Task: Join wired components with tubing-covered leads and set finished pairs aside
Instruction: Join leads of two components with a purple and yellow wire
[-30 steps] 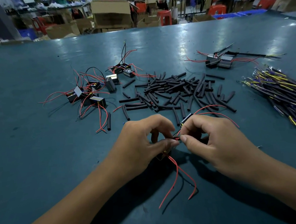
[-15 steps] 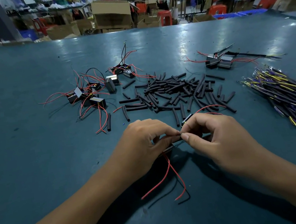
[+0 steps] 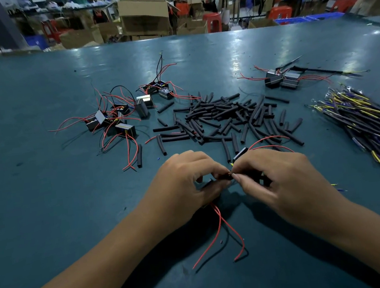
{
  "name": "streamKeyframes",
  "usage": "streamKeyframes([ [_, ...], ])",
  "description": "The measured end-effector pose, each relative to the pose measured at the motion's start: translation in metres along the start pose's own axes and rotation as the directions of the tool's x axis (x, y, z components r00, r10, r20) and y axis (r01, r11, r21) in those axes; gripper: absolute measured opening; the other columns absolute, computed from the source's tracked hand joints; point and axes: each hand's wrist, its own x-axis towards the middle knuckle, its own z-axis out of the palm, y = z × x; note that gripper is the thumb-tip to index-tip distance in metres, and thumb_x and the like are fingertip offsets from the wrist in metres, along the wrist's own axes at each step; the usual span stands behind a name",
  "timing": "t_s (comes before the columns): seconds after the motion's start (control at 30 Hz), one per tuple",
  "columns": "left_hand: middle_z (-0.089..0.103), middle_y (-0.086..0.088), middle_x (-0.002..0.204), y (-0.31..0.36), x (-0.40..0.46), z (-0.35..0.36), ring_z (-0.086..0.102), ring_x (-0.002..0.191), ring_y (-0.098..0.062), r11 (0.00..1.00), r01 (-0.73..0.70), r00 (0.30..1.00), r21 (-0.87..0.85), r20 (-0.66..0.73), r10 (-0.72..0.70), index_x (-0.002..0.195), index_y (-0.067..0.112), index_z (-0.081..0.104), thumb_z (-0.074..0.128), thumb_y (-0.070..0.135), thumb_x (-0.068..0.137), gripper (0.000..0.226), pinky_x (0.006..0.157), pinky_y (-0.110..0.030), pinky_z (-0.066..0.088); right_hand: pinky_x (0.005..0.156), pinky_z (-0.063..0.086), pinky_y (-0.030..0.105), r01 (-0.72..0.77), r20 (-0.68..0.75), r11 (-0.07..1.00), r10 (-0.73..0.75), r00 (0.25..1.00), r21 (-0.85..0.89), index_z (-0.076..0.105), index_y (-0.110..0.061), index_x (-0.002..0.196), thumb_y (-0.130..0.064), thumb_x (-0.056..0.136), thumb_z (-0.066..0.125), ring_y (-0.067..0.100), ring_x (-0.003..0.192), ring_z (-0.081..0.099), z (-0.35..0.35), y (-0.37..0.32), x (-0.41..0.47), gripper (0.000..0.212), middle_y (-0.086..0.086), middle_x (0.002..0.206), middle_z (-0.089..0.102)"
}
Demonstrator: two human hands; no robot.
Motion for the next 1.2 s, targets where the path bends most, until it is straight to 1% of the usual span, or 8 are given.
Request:
streamKeyframes([
  [0.23, 0.071, 0.001, 0.093, 0.003, -0.001, 0.004, 0.065, 0.084, -0.022, 0.996, -0.019, 0.999, 0.082, 0.029, 0.017, 0.108, 0.018, 0.077, 0.064, 0.024, 0.092, 0.022, 0.07, -0.048, 0.051, 0.061, 0.043, 0.032, 0.049, 0.031, 0.994, -0.046, 0.998, -0.1, 0.066, -0.009, 0.09, -0.016, 0.096, 0.06, 0.016, 0.066, 0.052, -0.002, -0.001, 0.0, 0.011, -0.002, 0.077, 0.057],
  [0.37, 0.07, 0.0, 0.091, 0.003, 0.001, 0.004, 0.061, 0.081, -0.024, 0.986, -0.075, 0.997, 0.15, 0.041, 0.069, 0.113, 0.018, 0.076, 0.062, 0.024, 0.094, 0.024, 0.068, -0.048, 0.049, 0.059, 0.045, 0.035, 0.068, 0.046, 0.99, -0.063, 0.997, -0.122, 0.066, -0.007, 0.09, -0.014, 0.096, 0.061, 0.019, 0.065, 0.052, -0.005, -0.001, 0.001, 0.01, 0.001, 0.077, 0.057],
  [0.5, 0.07, 0.003, 0.087, 0.002, 0.001, 0.002, 0.06, 0.076, -0.021, 0.991, -0.062, 0.998, 0.12, 0.015, 0.06, 0.106, 0.019, 0.078, 0.067, 0.027, 0.09, 0.021, 0.066, -0.045, 0.049, 0.062, 0.047, 0.038, 0.068, 0.044, 0.993, -0.064, 0.997, -0.101, 0.066, -0.007, 0.09, -0.01, 0.096, 0.063, 0.021, 0.067, 0.054, -0.005, 0.0, 0.001, 0.007, 0.002, 0.079, 0.059],
  [0.57, 0.069, 0.008, 0.085, 0.004, 0.001, 0.002, 0.059, 0.075, -0.015, 0.999, 0.022, 1.0, 0.024, -0.02, -0.022, 0.103, 0.02, 0.076, 0.073, 0.028, 0.087, 0.018, 0.067, -0.04, 0.05, 0.062, 0.047, 0.04, 0.066, 0.041, 0.994, -0.063, 0.997, -0.091, 0.065, -0.007, 0.09, -0.009, 0.094, 0.064, 0.022, 0.067, 0.053, -0.005, 0.0, 0.001, 0.005, 0.002, 0.079, 0.058],
  [0.67, 0.068, 0.01, 0.082, 0.006, 0.001, 0.0, 0.057, 0.075, -0.009, 0.996, 0.071, 0.997, -0.046, -0.03, -0.073, 0.094, 0.016, 0.074, 0.077, 0.025, 0.084, 0.013, 0.069, -0.036, 0.049, 0.063, 0.047, 0.041, 0.052, 0.042, 0.995, -0.049, 0.998, -0.08, 0.065, -0.007, 0.089, -0.007, 0.093, 0.065, 0.023, 0.067, 0.052, -0.006, -0.001, 0.0, 0.004, 0.002, 0.079, 0.057],
  [0.8, 0.072, 0.005, 0.086, 0.006, 0.0, 0.0, 0.061, 0.074, -0.02, 0.998, 0.01, 0.999, 0.063, -0.035, -0.008, 0.091, 0.014, 0.078, 0.071, 0.024, 0.085, 0.014, 0.069, -0.048, 0.048, 0.063, 0.046, 0.042, 0.079, 0.041, 0.994, -0.076, 0.996, -0.077, 0.065, -0.007, 0.09, -0.012, 0.098, 0.058, 0.024, 0.068, 0.052, -0.004, 0.001, 0.001, 0.013, 0.003, 0.079, 0.056],
  [0.9, 0.073, 0.005, 0.087, 0.009, 0.0, 0.001, 0.062, 0.075, -0.022, 0.992, -0.002, 1.0, 0.123, -0.011, 0.004, 0.093, 0.017, 0.079, 0.069, 0.025, 0.088, 0.014, 0.068, -0.049, 0.047, 0.062, 0.047, 0.044, 0.111, 0.041, 0.987, -0.107, 0.993, -0.118, 0.066, -0.005, 0.09, -0.016, 0.101, 0.053, 0.028, 0.068, 0.054, -0.002, 0.003, 0.0, 0.02, 0.005, 0.079, 0.057],
  [1.2, 0.072, 0.005, 0.086, 0.007, 0.0, -0.002, 0.063, 0.073, -0.022, 0.975, -0.061, 0.998, 0.212, 0.017, 0.059, 0.096, 0.02, 0.079, 0.071, 0.029, 0.085, 0.016, 0.064, -0.043, 0.047, 0.07, 0.047, 0.031, 0.077, 0.011, 0.997, -0.077, 0.997, -0.004, 0.069, -0.012, 0.093, -0.013, 0.093, 0.068, 0.015, 0.075, 0.06, -0.002, 0.009, 0.002, 0.002, -0.003, 0.084, 0.065],
])
